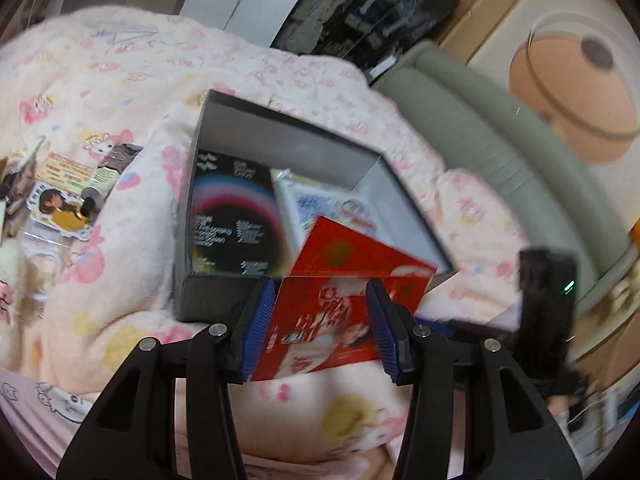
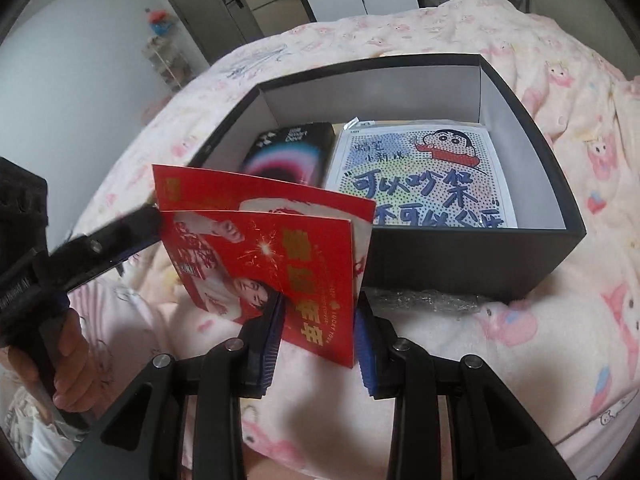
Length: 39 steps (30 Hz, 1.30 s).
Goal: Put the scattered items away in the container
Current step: 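Lower the red envelopes into the grey box in front of the bead kit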
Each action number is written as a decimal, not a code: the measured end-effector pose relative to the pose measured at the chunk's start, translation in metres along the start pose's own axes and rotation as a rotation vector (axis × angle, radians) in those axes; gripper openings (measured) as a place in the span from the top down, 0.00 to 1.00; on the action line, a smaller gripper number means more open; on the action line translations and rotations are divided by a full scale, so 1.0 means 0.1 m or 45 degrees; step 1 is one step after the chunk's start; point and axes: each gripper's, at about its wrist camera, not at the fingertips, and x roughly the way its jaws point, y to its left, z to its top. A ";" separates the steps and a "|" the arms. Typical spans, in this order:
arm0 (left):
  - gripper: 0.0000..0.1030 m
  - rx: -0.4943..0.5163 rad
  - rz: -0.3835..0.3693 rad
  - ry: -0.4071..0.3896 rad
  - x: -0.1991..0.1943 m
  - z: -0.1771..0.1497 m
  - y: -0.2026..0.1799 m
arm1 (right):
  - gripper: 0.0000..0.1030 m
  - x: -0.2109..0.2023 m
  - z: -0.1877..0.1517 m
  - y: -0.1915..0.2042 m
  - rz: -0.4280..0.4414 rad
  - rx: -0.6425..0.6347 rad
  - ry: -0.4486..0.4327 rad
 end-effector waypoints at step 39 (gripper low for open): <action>0.62 -0.196 0.034 0.242 0.82 0.96 -0.09 | 0.69 -0.05 1.27 -0.58 0.044 0.114 0.040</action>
